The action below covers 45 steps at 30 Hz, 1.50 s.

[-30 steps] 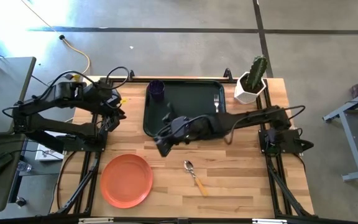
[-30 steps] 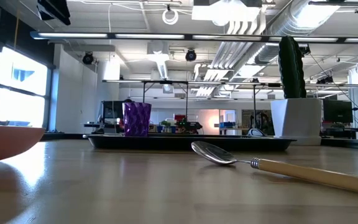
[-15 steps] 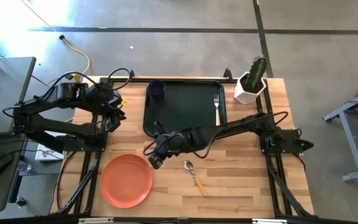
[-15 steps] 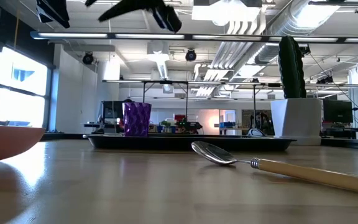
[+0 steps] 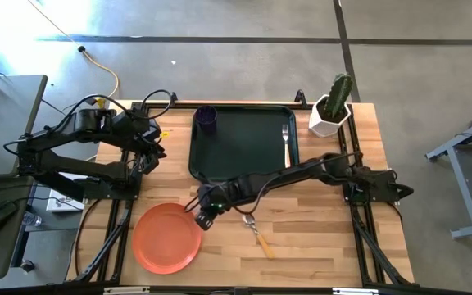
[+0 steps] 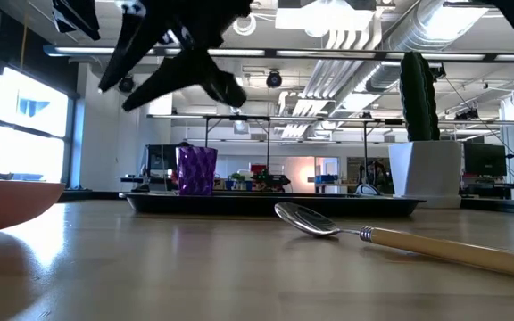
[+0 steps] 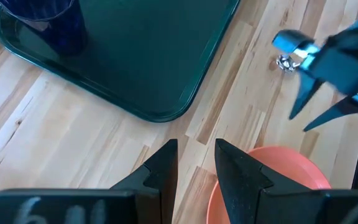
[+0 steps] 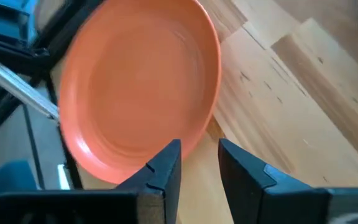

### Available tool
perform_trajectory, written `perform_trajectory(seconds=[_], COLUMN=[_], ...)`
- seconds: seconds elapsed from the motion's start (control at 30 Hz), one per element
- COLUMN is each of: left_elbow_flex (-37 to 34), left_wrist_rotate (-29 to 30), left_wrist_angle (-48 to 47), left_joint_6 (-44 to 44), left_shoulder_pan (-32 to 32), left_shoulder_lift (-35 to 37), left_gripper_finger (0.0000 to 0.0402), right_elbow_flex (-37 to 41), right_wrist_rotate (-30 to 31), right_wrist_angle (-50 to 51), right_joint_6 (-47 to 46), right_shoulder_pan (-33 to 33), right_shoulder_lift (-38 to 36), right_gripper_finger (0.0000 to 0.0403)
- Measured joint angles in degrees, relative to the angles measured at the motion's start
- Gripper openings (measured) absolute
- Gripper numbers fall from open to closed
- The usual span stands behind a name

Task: Pick and place plate/cup/fork/spoon on tray
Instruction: Put the orange plate on the serving tray

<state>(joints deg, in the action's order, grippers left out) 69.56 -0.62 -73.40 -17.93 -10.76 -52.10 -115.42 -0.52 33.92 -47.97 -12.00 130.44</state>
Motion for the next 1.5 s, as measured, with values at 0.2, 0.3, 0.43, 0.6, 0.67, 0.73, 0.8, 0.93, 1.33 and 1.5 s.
perform_trajectory(seconds=[0.2, 0.3, 0.43, 0.6, 0.67, 0.73, 0.8, 0.93, 1.33, 1.5], left_elbow_flex=[0.0, 0.0, 0.0, 0.0, 0.0, 0.0, 0.0, 0.0, 0.0, 0.0], left_wrist_rotate=[0.0, 0.0, 0.0, 0.0, 0.0, 0.0, 0.0, 0.0, 0.0, 0.0], left_wrist_angle=[0.0, 0.0, 0.0, 0.0, 0.0, 0.0, 0.0, 0.0, 0.0, 0.1], left_joint_6=[0.0, -0.1, -0.2, -0.2, -0.2, -0.2, -0.2, -0.2, 0.0, 0.0], left_shoulder_pan=[0.0, 0.0, 0.0, 0.0, 0.0, 0.0, 0.0, 0.0, 0.0, 0.0], left_shoulder_lift=[0.0, 0.0, 0.0, 0.0, 0.0, 0.0, 0.0, 0.0, 0.0, 0.0], left_gripper_finger=[0.0095, 0.0094, 0.0095, 0.0094, 0.0094, 0.0094, 0.0094, 0.0094, 0.0094, 0.0094], right_elbow_flex=[0.0, 0.0, 0.0, 0.0, 0.0, 0.0, 0.0, 0.0, 0.0, 0.0], right_wrist_rotate=[-1.7, -1.7, -1.7, -0.5, 0.4, 0.8, 1.4, 2.4, 2.2, 1.4], right_wrist_angle=[-6.4, -8.2, -9.3, -9.5, -9.9, -9.8, -9.8, -9.8, -12.7, -12.7], right_joint_6=[-0.2, -1.0, -1.0, 0.3, 0.4, 0.4, 0.4, 0.4, -2.1, -2.1], right_shoulder_pan=[0.4, 0.4, 0.4, 0.4, 0.4, 0.4, 0.4, 0.4, 0.4, 0.4], right_shoulder_lift=[3.6, 5.2, 5.8, 6.5, 6.5, 6.6, 6.6, 6.6, 8.7, 9.7], right_gripper_finger=[0.0137, 0.0152, 0.0158, 0.0158, 0.0158, 0.0158, 0.0158, 0.0158, 0.0158, 0.0158])
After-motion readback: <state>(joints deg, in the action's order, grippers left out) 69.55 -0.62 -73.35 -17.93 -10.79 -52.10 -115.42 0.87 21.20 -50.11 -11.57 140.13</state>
